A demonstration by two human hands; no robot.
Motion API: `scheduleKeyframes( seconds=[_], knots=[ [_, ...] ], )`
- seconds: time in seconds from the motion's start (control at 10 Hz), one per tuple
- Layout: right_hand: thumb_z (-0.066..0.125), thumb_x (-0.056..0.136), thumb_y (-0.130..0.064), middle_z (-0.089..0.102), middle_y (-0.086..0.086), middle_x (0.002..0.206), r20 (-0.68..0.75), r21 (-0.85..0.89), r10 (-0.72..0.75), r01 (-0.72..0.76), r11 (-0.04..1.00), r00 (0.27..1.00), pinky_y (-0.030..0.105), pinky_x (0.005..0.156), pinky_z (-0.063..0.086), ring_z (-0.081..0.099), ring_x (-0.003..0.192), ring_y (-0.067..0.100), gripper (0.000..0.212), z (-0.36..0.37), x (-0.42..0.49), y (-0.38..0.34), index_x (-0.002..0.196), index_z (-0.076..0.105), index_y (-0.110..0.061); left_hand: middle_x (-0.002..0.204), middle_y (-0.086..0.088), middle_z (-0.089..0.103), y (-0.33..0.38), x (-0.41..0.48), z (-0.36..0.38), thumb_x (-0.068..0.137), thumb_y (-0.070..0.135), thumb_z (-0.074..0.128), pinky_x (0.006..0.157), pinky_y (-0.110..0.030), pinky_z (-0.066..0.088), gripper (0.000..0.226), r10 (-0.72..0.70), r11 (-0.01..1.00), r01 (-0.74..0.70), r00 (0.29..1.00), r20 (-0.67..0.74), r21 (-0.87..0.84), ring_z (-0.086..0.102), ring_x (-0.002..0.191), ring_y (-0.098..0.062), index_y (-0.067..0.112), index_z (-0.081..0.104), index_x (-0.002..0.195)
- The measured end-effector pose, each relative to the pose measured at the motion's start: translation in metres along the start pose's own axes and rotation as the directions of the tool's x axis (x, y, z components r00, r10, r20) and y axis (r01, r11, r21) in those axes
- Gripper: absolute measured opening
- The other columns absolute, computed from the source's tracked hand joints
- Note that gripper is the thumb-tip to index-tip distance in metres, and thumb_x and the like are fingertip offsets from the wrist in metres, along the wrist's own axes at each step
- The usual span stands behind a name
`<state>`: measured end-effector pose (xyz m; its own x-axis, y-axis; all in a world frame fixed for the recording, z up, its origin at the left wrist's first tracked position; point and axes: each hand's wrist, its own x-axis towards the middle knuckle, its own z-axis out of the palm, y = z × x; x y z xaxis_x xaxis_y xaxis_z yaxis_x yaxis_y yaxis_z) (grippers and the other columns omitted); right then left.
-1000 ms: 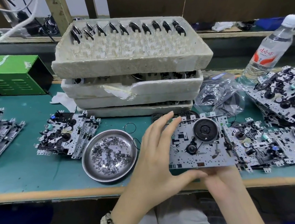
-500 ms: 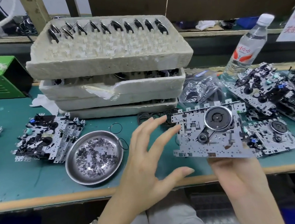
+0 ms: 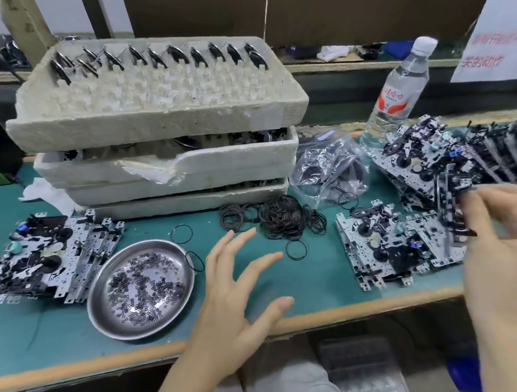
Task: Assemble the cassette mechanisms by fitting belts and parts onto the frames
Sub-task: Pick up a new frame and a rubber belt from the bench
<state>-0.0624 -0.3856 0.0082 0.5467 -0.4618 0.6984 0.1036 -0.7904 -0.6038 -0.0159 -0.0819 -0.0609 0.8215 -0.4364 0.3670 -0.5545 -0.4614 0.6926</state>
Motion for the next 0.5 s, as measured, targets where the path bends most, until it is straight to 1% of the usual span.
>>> scheduleKeyframes(
  seconds=[0.1,0.2,0.3,0.4,0.5],
  knots=[
    [0.051,0.1,-0.016,0.059,0.012,0.108,0.114,-0.381,-0.056,0.095,0.92,0.992,0.022,0.083,0.043,0.055,0.102,0.028,0.02,-0.01,0.014,0.018,0.103,0.066,-0.003,0.154,0.002,0.035,-0.003,0.001,0.002,0.096,0.063,0.044,0.12,-0.019,0.007,0.05,-0.009,1.0,0.008,1.0,-0.029,-0.027,0.02,0.15,-0.023,0.03,0.061,0.13],
    [0.045,0.099,-0.014,0.057,0.011,0.109,0.305,-0.559,0.071,0.118,0.821,0.95,0.018,0.071,0.036,0.054,0.096,0.034,0.02,-0.016,0.021,0.042,0.106,0.062,-0.005,0.153,0.003,0.036,-0.004,-0.001,0.004,0.096,0.064,0.044,0.12,-0.019,0.009,0.049,-0.001,0.999,-0.001,0.999,-0.04,-0.049,0.02,0.15,-0.023,0.031,0.06,0.129],
    [0.058,0.096,-0.008,0.064,0.017,0.107,0.327,-0.638,-0.001,0.222,0.737,0.945,0.042,0.057,0.05,0.062,0.081,0.039,0.015,-0.009,0.014,0.059,0.095,0.068,0.003,0.153,0.004,0.036,-0.006,-0.002,0.005,0.096,0.064,0.045,0.12,-0.02,0.01,0.048,-0.002,0.999,0.001,1.0,-0.026,-0.051,0.021,0.15,-0.024,0.032,0.059,0.128],
    [0.065,0.091,-0.007,0.067,0.014,0.104,0.352,-0.618,0.025,0.213,0.757,0.936,0.041,0.054,0.05,0.065,0.076,0.037,0.011,-0.005,0.006,0.07,0.09,0.072,0.001,0.153,0.003,0.036,-0.006,-0.003,0.005,0.095,0.064,0.045,0.12,-0.021,0.011,0.047,-0.009,0.998,0.009,1.0,-0.009,-0.058,0.021,0.15,-0.026,0.033,0.059,0.127],
    [0.066,0.092,-0.013,0.069,0.007,0.108,0.34,-0.606,0.136,0.106,0.788,0.931,0.041,0.065,0.052,0.066,0.084,0.033,0.011,-0.009,0.009,0.074,0.094,0.074,-0.007,0.153,0.005,0.036,-0.006,-0.002,0.006,0.095,0.066,0.045,0.12,-0.018,0.01,0.047,-0.018,0.998,0.018,1.0,0.0,-0.054,0.021,0.15,-0.024,0.035,0.058,0.127]
  ],
)
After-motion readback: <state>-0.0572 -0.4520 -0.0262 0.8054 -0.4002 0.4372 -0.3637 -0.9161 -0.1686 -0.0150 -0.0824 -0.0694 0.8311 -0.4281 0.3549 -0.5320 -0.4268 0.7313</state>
